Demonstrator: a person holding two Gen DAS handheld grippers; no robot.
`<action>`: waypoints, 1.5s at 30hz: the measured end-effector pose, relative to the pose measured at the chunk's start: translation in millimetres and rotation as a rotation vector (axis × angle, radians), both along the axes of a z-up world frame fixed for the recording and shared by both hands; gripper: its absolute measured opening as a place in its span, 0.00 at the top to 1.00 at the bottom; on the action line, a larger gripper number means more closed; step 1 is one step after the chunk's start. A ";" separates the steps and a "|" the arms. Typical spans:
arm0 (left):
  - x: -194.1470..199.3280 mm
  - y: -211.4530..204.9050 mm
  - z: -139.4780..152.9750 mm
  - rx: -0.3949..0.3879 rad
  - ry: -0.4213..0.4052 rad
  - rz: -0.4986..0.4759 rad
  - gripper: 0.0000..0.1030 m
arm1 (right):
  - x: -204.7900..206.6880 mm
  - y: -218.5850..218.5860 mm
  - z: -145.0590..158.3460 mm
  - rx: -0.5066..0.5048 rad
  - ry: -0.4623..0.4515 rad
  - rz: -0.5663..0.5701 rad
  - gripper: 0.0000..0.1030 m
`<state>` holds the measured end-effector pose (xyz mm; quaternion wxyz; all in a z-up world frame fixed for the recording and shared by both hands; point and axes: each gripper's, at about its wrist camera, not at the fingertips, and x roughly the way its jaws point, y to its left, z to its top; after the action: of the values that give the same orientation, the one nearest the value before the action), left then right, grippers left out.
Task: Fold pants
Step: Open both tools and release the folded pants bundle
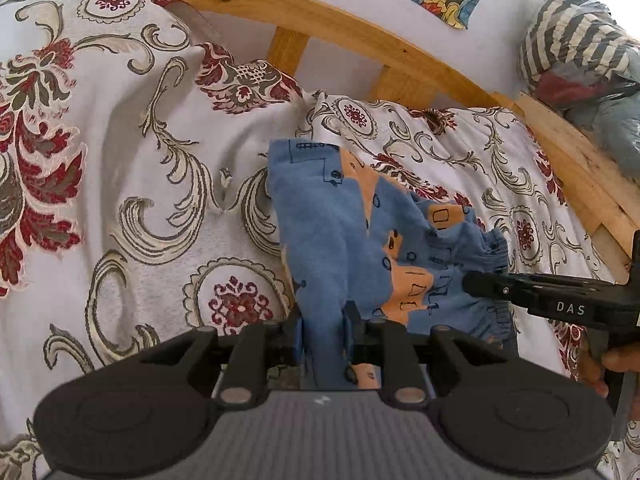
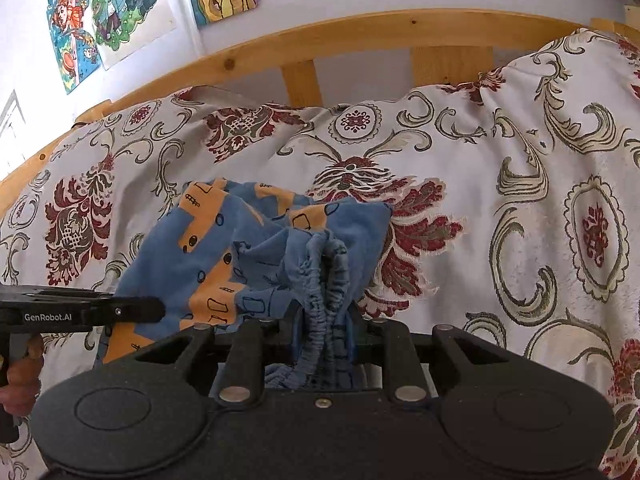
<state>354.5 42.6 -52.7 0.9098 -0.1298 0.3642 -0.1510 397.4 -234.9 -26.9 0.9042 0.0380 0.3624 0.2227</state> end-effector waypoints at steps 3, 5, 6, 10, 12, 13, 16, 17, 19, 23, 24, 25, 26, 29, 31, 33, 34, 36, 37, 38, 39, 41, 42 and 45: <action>0.1 0.1 -0.5 -0.004 0.002 0.000 0.79 | -0.4 0.1 -0.1 -0.004 0.001 -0.001 0.78; 0.2 -0.2 -0.6 -0.004 0.003 0.001 0.79 | -0.5 0.3 -0.1 -0.004 0.001 -0.002 0.78; 0.2 0.0 -0.5 -0.004 0.003 0.001 0.79 | -0.4 0.2 -0.2 -0.004 0.001 -0.002 0.78; 0.6 0.1 -0.4 -0.004 0.004 0.000 0.78 | 0.3 0.7 -0.3 -0.004 0.002 -0.002 0.78; 0.8 -0.1 -0.1 -0.004 0.007 0.002 0.78 | 0.1 0.6 -0.1 -0.004 0.002 -0.002 0.78; 0.5 -0.1 0.0 -0.003 0.005 0.001 0.78 | 0.1 0.6 0.0 -0.004 0.002 -0.002 0.78; 1.0 -0.3 -0.3 -0.002 0.007 0.003 0.78 | -0.1 0.9 0.5 -0.004 0.002 -0.002 0.78; 1.2 -0.3 -0.2 -0.001 0.007 0.003 0.78 | 0.1 0.9 0.7 -0.004 0.003 -0.003 0.77; 1.5 -0.4 -0.5 -0.001 0.009 0.004 0.77 | 0.2 1.0 1.0 -0.005 0.004 -0.003 0.76; 2.4 -0.3 -0.1 -0.005 0.017 0.012 0.74 | 1.0 0.5 1.5 -0.010 0.004 -0.010 0.72; 2.7 -0.3 0.2 -0.007 0.019 0.015 0.74 | 0.3 0.3 2.0 -0.010 0.004 -0.014 0.71; 3.0 -0.1 0.5 -0.009 0.022 0.016 0.74 | -0.5 0.2 2.3 -0.010 0.003 -0.016 0.71; 3.0 -0.1 0.8 -0.009 0.024 0.017 0.74 | -1.0 0.1 2.6 -0.011 0.003 -0.019 0.70; 2.5 -1.2 2.0 0.003 0.020 0.015 0.73 | -3.7 -0.6 4.1 -0.012 0.001 -0.026 0.68; 1.6 -2.1 3.2 0.009 0.022 0.016 0.71 | -5.1 -1.8 5.2 -0.014 0.000 -0.034 0.65; 0.3 -2.7 5.1 0.008 0.022 0.019 0.68 | -7.4 -4.0 7.2 -0.012 -0.003 -0.044 0.56; -0.8 -2.8 6.4 0.007 0.020 0.021 0.64 | -8.9 -5.0 8.4 -0.011 -0.007 -0.049 0.53; -3.8 -2.9 9.3 0.005 0.014 0.028 0.55 | -12.8 -6.6 11.8 -0.008 -0.018 -0.054 0.41; -5.8 -2.8 10.8 0.005 0.008 0.032 0.49 | -15.0 -7.1 13.5 -0.009 -0.025 -0.059 0.39; -7.9 -2.8 12.5 0.008 0.002 0.038 0.46 | -17.6 -7.5 15.3 -0.010 -0.032 -0.065 0.34; -10.4 -2.7 14.1 0.011 -0.005 0.044 0.41 | -20.7 -7.9 17.4 -0.013 -0.041 -0.071 0.28; -15.8 -3.3 17.3 0.020 -0.012 0.059 0.34 | -27.9 -7.9 21.7 -0.013 -0.062 -0.087 0.21; -18.8 -3.8 19.0 0.025 -0.017 0.065 0.27 | -32.2 -7.1 24.2 -0.014 -0.074 -0.092 0.18; -31.2 -6.1 25.6 0.045 -0.049 0.090 0.14 | -45.3 -4.6 31.3 -0.026 -0.110 -0.100 0.10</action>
<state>323.3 36.5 -27.1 0.9269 -0.1219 0.3391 -0.1048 352.1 -239.5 4.4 0.9332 0.0323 0.3127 0.1743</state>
